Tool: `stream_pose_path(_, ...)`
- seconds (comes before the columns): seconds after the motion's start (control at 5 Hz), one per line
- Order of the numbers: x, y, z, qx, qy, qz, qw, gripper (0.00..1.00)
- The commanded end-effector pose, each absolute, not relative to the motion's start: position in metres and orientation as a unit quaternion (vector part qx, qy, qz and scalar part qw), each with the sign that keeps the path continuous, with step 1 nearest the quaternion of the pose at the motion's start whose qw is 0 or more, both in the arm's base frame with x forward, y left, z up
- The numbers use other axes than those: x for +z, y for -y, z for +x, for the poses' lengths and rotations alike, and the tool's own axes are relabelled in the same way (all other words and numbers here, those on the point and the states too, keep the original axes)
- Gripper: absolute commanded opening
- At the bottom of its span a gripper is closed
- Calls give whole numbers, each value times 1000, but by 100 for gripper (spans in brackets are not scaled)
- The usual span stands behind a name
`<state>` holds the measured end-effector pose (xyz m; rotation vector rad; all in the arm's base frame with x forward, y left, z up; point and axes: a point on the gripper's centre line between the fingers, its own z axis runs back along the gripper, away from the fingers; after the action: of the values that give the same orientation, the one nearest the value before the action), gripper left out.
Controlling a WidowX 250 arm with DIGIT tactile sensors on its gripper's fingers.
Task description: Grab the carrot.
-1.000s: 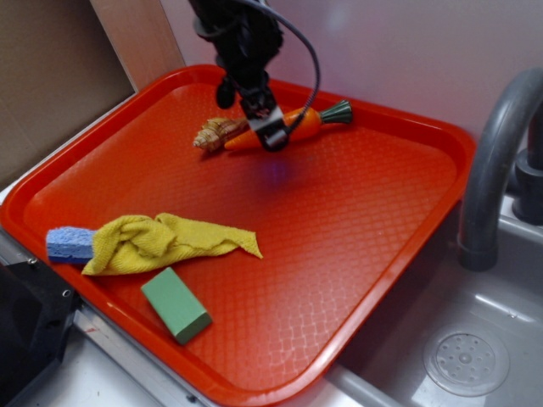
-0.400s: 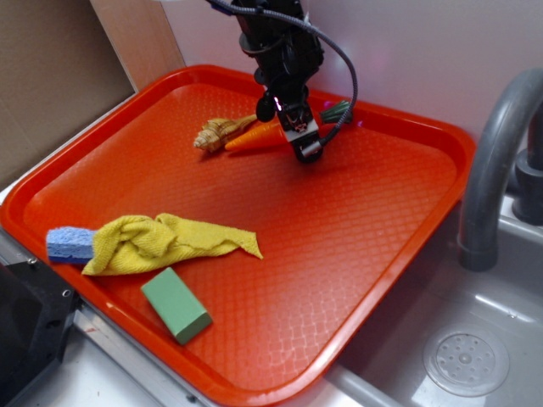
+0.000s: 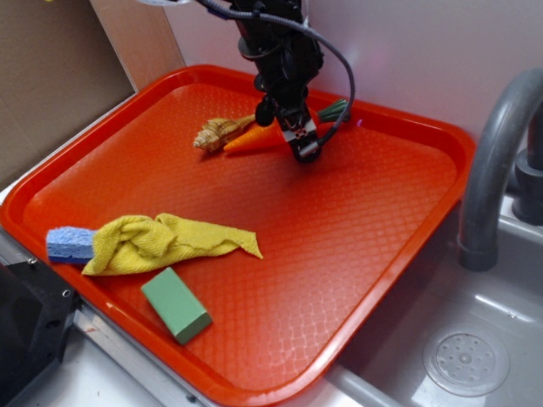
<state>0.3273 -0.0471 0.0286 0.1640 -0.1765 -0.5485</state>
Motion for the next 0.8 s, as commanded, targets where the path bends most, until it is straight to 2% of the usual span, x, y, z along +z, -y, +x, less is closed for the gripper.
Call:
stream_pose_path(0.0, 120, 53, 294, -164, 35, 92, 982, 0)
stream_pose_path(0.4, 163, 37, 253, -29, 12, 88, 996, 0)
stream_pose_path(0.6, 177, 39, 242, -23, 24, 67, 997, 0)
